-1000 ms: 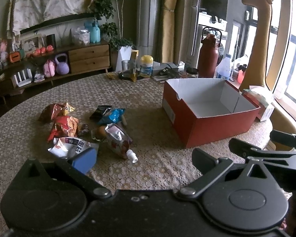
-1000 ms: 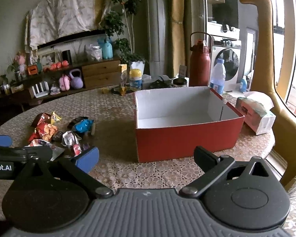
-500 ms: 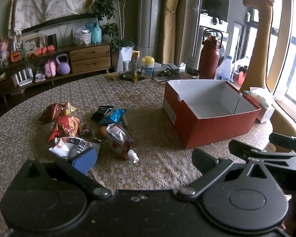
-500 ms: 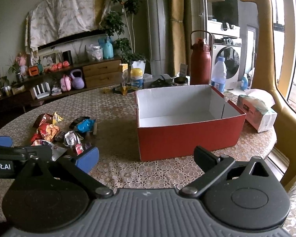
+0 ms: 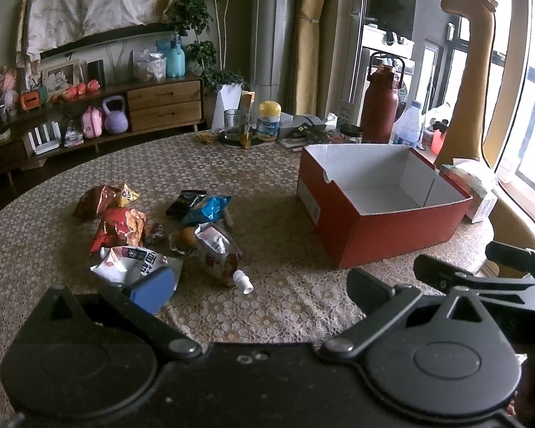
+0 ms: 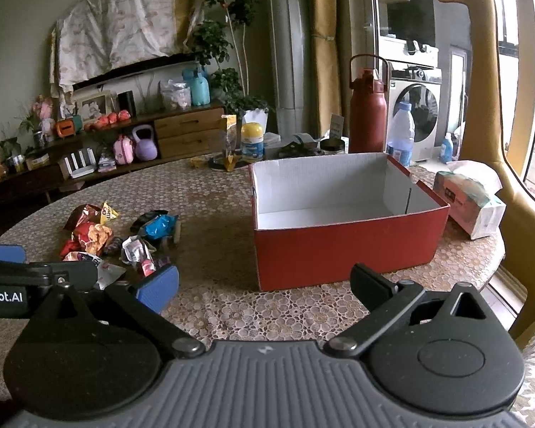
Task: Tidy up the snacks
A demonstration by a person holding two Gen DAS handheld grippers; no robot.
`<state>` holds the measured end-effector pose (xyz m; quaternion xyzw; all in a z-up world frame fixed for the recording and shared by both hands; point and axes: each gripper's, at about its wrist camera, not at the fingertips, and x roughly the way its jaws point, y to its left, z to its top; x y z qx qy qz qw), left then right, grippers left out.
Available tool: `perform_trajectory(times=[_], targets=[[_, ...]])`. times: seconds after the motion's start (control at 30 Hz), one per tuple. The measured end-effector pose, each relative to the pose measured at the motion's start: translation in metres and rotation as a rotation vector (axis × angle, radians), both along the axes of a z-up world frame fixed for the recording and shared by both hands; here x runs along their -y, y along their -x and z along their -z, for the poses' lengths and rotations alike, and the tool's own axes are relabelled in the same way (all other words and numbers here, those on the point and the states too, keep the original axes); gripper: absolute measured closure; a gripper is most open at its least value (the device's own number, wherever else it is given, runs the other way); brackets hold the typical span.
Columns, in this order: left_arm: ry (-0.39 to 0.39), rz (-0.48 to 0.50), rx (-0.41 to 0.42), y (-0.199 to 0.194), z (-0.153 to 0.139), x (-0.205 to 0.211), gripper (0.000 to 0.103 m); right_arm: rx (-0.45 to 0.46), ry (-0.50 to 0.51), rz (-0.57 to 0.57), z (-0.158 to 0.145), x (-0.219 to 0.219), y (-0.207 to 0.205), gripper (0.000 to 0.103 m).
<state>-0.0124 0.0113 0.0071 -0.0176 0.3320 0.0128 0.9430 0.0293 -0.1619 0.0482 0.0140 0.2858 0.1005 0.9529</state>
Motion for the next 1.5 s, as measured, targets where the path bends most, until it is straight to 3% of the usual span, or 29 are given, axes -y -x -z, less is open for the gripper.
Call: perform_trajectory(times=[0.5,1.07,1.2,1.5], targets=[[0.000,0.000,0.000,0.000,0.000,-0.001,0.000,0.002,-0.001,-0.004,-0.002,0.000,0.000,0.000],[0.041,-0.017,0.004,-0.015,0.005,-0.028,0.000,-0.001,-0.023,-0.094,-0.001,-0.018,-0.025,0.000],[0.025,-0.081,0.042,-0.022,0.009,-0.057,0.000,0.010,-0.003,-0.157,0.004,-0.031,-0.039,0.000],[0.046,-0.229,-0.024,-0.048,0.039,-0.106,0.001,-0.003,0.041,-0.275,0.027,-0.069,-0.070,0.000]])
